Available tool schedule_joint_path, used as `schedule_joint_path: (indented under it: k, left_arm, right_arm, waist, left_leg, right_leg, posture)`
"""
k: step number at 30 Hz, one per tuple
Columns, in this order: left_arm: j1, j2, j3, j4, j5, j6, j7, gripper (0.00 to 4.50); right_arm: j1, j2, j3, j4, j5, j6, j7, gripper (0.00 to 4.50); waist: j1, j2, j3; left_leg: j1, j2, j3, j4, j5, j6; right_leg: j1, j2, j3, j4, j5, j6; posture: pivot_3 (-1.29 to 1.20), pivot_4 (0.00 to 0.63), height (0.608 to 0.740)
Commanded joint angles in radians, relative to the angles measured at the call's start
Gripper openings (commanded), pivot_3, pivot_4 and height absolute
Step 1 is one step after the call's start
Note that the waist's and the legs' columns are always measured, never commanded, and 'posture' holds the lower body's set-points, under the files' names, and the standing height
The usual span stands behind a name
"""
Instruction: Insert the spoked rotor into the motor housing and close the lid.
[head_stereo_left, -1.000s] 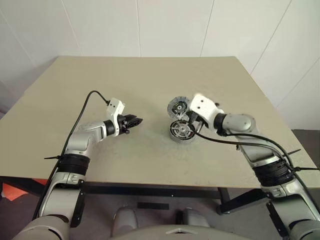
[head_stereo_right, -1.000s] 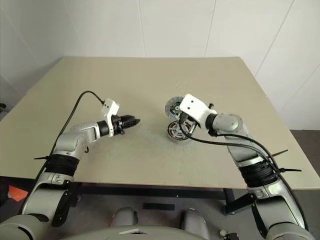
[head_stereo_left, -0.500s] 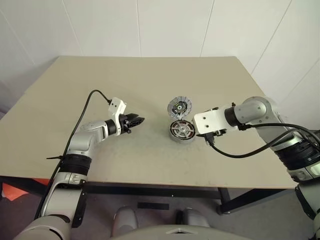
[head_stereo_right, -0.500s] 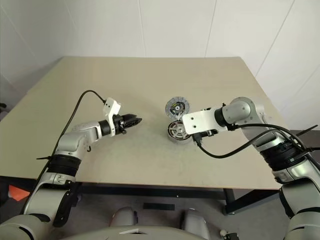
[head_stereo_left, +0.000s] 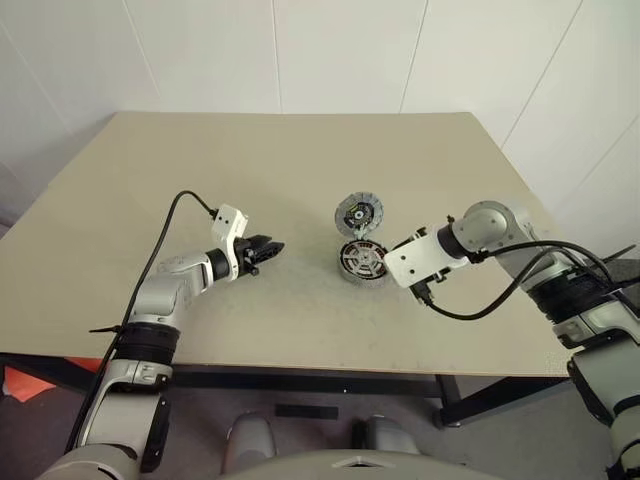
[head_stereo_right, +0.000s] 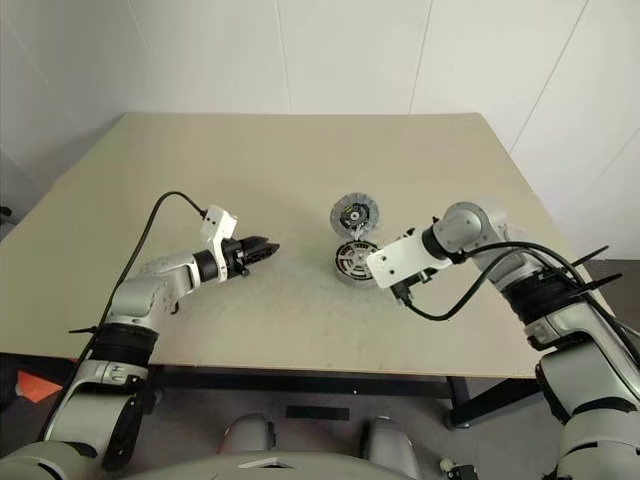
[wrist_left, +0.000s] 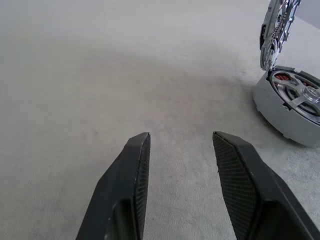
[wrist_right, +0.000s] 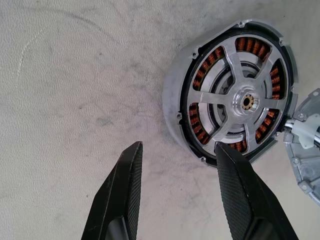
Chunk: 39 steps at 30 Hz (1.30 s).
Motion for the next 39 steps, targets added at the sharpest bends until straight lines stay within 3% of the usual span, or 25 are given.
schedule_joint_path:
  k: [1,13,16,20,26,30,39]
  left_arm:
    - [0.001,0.005,0.025,-0.05,-0.02,0.002,0.007,2.12]
    - [0.011,0.009,0.036,-0.061,-0.026,0.008,0.024,2.12]
    - [0.011,0.008,0.037,-0.059,-0.026,0.006,0.027,2.12]
    - [0.01,0.007,0.038,-0.06,-0.026,0.007,0.029,2.12]
    - [0.011,0.008,0.038,-0.064,-0.027,0.009,0.032,2.12]
    - [0.012,0.005,0.039,-0.064,-0.029,0.009,0.037,2.12]
    - [0.027,-0.02,0.042,-0.065,-0.033,-0.001,0.057,2.12]
  right_arm:
    - [-0.034,0.016,0.005,0.036,-0.03,-0.041,-0.017,2.58]
    - [-0.024,0.029,0.015,0.024,-0.048,-0.092,0.012,2.58]
    - [-0.015,0.031,0.016,0.005,-0.041,-0.092,0.027,1.92]
    - [-0.025,0.052,0.023,0.041,-0.068,-0.096,-0.005,0.64]
    - [-0.044,0.076,0.017,0.09,-0.098,-0.101,-0.052,0.64]
    - [-0.052,0.071,0.011,0.103,-0.095,-0.11,-0.056,0.01]
    - [-0.059,0.047,-0.011,0.085,-0.059,-0.113,-0.028,0.01]
  waist:
    - [0.0,0.0,0.0]
    - [0.0,0.0,0.0]
    - [0.0,0.0,0.0]
    - [0.0,-0.001,0.0]
    - [-0.016,-0.003,-0.001]
    - [-0.024,-0.003,-0.001]
    - [-0.024,-0.003,-0.001]
  left_leg:
    - [0.0,0.0,0.0,0.0,0.0,0.0]
    - [0.0,0.0,0.0,0.001,0.0,0.001]
    - [0.0,0.0,0.0,0.001,-0.001,0.001]
    - [0.0,0.0,0.0,0.001,-0.001,0.001]
    - [0.002,0.0,0.0,0.002,0.0,0.001]
    - [0.003,0.0,0.0,0.004,0.0,0.001]
    - [0.001,0.001,0.001,0.007,0.0,0.002]
  right_leg:
    - [0.0,0.0,0.0,0.0,0.0,0.0]
    - [0.0,0.0,0.0,0.0,0.0,0.0]
    - [0.0,0.0,0.0,0.0,0.0,0.0]
    - [0.0,0.0,0.0,0.0,0.0,0.0]
    - [0.001,0.0,0.0,0.002,0.001,-0.001]
    - [0.001,0.0,0.001,0.004,0.001,-0.002]
    - [0.001,0.0,0.0,0.005,0.001,-0.002]
  posture:
    - [0.0,0.0,0.74]
    - [0.0,0.0,0.74]
    - [0.0,0.0,0.74]
    - [0.0,0.0,0.74]
    - [0.0,0.0,0.74]
    - [0.0,0.0,0.74]
    - [0.0,0.0,0.74]
